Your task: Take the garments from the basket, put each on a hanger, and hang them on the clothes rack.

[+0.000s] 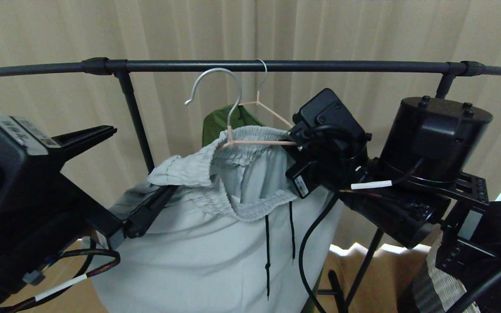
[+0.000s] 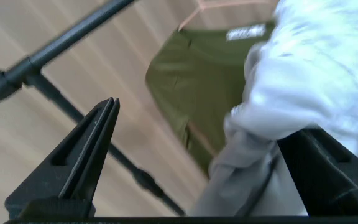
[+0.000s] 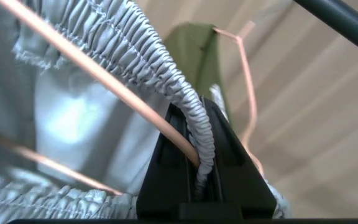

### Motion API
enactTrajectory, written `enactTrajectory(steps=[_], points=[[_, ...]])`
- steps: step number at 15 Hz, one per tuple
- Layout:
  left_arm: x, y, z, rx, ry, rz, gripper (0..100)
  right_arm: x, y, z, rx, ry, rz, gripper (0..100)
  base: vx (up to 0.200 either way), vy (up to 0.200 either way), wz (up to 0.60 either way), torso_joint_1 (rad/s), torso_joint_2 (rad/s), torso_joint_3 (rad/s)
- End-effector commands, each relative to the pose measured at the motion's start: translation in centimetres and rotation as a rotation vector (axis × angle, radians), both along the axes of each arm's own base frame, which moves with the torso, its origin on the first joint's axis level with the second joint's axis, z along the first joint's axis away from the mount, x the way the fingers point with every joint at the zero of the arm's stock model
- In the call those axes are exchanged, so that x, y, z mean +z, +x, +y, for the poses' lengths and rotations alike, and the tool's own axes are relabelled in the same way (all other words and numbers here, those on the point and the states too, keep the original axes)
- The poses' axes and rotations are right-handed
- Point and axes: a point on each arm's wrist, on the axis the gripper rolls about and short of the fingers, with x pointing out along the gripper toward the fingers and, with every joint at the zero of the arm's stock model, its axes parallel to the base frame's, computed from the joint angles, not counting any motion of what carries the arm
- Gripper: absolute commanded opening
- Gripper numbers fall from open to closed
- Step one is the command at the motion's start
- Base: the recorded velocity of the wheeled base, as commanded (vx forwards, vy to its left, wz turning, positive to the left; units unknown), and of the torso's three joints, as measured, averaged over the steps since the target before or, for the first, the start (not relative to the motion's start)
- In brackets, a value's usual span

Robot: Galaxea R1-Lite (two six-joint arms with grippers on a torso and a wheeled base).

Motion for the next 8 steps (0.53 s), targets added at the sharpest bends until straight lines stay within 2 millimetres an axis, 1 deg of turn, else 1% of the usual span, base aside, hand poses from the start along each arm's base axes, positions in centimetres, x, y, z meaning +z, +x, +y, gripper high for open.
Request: enactTrajectory(steps=[1,3,6,8], points=[[0.3,-1.5,1.3,-0.012,-0.029,-0.035,100,0.3,0.5,-0.8,-0.030,0.006,-0.006,0,0.000,0.000,0.00,0.000,0.00,0.000],[0.0,-2.5,2.0,-0.025,-0.040,-0.045,100,0.7,0.5,-1.4,-0.042,0.014,-0.014,0,0.000,0.000,0.00,0.000,0.00,0.000],[-1.7,-4.1,3.5,-0.027,-0.079,-0.008,100,1.4,0.0,-2.7,-0.066,0.026,-0.026,0,0.000,0.000,0.00,0.000,0.00,0.000],[-2.5,-4.8,4.1,-0.030,-0.088,0.003,100,1.7,-0.1,-3.4,-0.083,0.031,-0.031,0,0.000,0.000,0.00,0.000,0.00,0.000]])
